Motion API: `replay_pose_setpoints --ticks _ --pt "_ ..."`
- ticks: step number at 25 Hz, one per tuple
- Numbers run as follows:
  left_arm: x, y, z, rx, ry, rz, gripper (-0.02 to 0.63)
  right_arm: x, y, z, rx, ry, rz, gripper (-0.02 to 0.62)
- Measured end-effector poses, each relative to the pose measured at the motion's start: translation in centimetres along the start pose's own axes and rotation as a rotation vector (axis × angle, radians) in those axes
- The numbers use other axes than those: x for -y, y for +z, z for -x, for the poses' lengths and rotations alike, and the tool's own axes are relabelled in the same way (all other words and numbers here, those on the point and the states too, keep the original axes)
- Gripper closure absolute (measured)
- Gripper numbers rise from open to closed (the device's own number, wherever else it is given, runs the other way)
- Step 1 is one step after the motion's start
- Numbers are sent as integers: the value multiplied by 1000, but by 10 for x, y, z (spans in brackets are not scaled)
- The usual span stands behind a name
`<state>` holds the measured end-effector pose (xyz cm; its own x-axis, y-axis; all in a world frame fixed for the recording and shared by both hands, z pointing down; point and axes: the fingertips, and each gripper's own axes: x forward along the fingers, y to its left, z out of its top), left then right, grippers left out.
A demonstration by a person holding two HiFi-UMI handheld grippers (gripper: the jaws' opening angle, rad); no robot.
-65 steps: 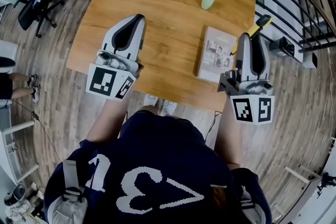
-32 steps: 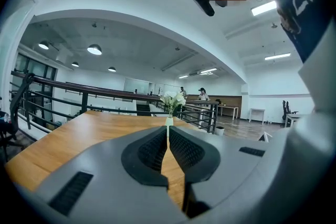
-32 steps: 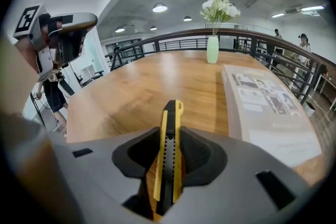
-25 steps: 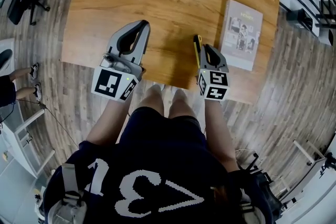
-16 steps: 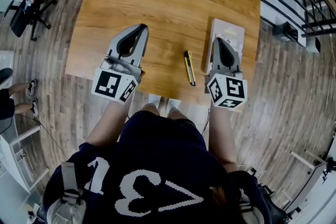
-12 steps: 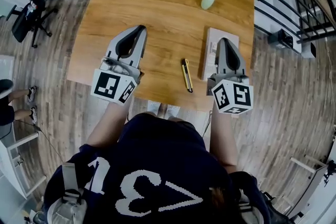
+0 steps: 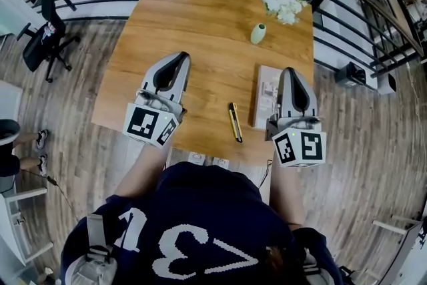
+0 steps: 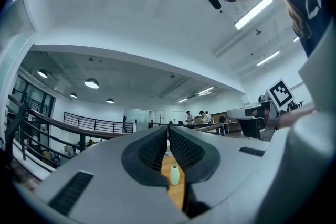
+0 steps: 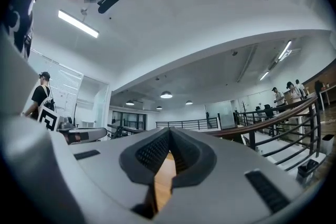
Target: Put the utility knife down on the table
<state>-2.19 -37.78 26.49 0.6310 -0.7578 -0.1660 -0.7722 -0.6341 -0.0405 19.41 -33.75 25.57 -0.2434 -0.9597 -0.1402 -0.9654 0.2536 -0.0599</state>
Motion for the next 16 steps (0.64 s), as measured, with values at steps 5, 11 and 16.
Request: replay_pose_setpoints --ticks 5,11,16 --pt "0 3 1 9 -3 -1 581 -3 2 1 5 3 0 572" --pt "0 4 3 -4 -6 -17 581 -6 4 1 11 10 -7 572" --pt "-2 3 4 -12 0 -19 581 -8 3 -1 4 14 4 572"
